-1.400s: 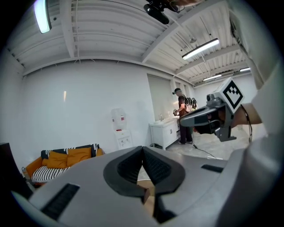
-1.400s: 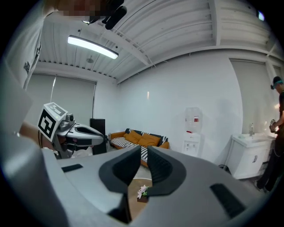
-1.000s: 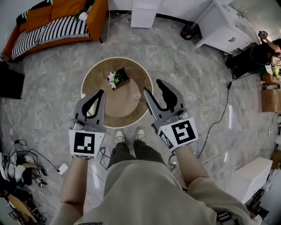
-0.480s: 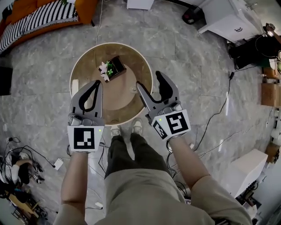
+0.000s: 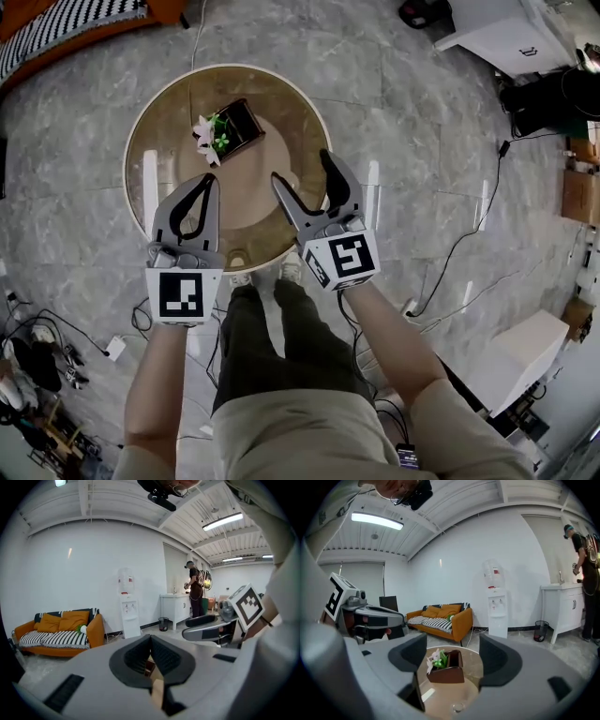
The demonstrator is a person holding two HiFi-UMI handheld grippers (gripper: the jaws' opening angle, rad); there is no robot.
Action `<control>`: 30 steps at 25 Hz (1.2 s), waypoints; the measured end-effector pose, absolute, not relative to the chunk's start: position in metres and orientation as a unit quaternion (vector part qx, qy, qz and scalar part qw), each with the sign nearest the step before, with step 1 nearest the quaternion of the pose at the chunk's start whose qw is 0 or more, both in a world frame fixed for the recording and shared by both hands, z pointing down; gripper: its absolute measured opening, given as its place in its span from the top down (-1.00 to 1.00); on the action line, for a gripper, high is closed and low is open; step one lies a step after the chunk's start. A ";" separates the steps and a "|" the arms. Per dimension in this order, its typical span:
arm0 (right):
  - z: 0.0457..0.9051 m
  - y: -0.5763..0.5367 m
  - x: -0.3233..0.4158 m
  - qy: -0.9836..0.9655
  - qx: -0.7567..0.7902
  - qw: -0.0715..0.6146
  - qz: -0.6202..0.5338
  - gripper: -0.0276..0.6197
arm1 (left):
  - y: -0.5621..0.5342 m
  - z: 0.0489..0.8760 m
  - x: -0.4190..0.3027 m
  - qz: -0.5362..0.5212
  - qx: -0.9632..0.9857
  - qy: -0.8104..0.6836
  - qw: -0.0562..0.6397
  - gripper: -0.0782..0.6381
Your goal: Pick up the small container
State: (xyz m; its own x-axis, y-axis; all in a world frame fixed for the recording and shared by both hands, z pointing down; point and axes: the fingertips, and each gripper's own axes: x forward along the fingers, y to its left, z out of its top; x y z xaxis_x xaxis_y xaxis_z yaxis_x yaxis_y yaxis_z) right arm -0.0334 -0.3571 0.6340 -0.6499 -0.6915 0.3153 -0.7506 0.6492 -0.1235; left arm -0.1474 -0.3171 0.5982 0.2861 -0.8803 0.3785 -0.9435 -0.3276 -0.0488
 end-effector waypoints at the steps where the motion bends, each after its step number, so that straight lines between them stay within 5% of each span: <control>1: 0.650 -0.357 -0.035 -0.900 0.399 0.128 0.123 -0.01 | -0.318 0.611 -0.147 0.169 0.797 -0.571 0.098 0.76; 16: 0.846 -0.351 -0.031 -0.875 0.412 0.184 0.175 -0.17 | -0.314 0.779 -0.127 0.182 0.782 -0.568 0.181 0.76; 30: 0.933 -0.341 -0.044 -0.848 0.405 0.275 0.203 -0.19 | -0.299 0.852 -0.125 0.203 0.755 -0.568 0.257 0.76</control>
State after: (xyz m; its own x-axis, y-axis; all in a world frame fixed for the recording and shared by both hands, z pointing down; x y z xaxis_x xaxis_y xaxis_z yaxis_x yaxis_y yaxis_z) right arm -0.0438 -0.3408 0.9333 -0.5213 -0.5756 0.6300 -0.7984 0.5897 -0.1218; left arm -0.1253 -0.2985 0.8522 0.2721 -0.7537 0.5983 -0.9621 -0.2228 0.1569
